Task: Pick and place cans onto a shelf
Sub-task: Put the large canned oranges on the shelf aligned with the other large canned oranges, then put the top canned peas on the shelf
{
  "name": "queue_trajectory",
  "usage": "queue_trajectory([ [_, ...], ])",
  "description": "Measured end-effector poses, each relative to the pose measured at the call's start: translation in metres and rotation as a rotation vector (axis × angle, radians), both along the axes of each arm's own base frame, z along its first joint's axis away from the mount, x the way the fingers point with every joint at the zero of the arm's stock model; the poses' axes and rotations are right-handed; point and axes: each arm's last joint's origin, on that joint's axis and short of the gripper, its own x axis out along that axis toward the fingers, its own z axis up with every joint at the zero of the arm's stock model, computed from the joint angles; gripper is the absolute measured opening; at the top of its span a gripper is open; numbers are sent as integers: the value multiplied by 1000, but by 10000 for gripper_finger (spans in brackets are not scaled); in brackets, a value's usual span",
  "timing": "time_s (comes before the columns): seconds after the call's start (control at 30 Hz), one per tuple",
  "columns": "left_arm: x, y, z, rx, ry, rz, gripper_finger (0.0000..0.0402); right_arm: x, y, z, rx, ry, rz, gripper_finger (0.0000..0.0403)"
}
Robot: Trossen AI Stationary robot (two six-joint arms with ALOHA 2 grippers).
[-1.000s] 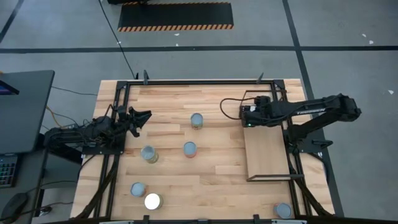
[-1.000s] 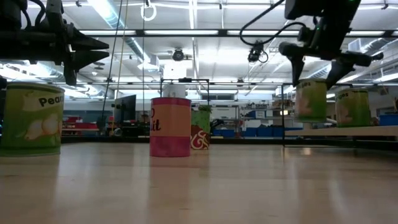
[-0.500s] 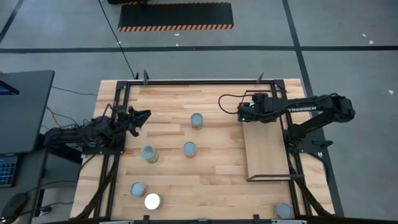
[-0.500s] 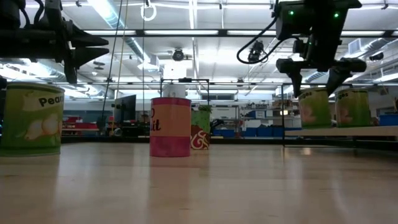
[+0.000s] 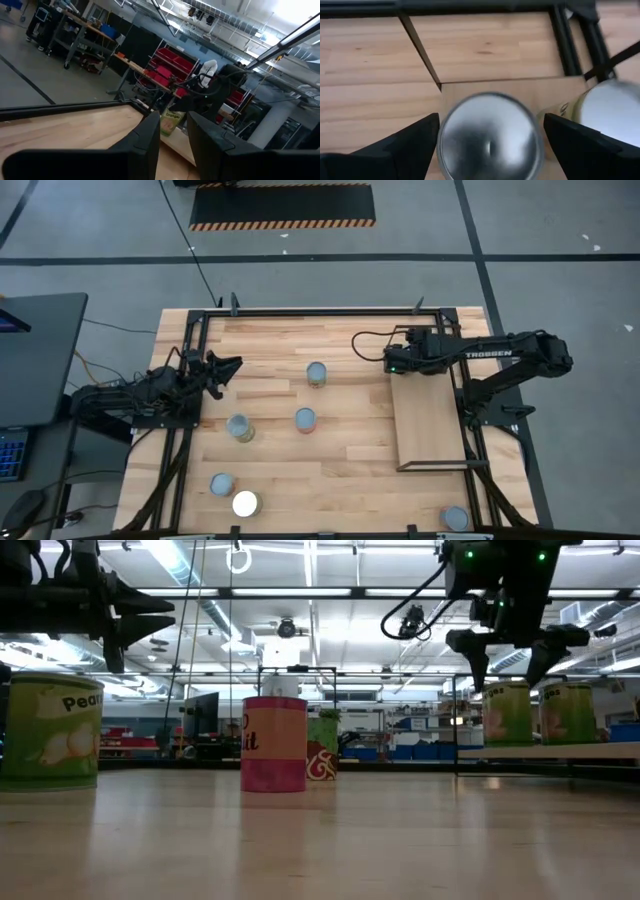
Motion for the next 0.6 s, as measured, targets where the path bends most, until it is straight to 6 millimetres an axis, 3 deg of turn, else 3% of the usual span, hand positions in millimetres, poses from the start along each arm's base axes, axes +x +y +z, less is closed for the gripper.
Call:
queue_trajectory([
  [0.27,0,-2,6,19,-1,-79,105,7,-2,49,-59,29,131,366],
  [0.4,-1,-5,27,44,-1,-164,105,22,-2,81,-117,-67,260,363],
  [0.6,7,-11,58,32,212,-309,93,56,5,116,-304,-226,557,351],
])
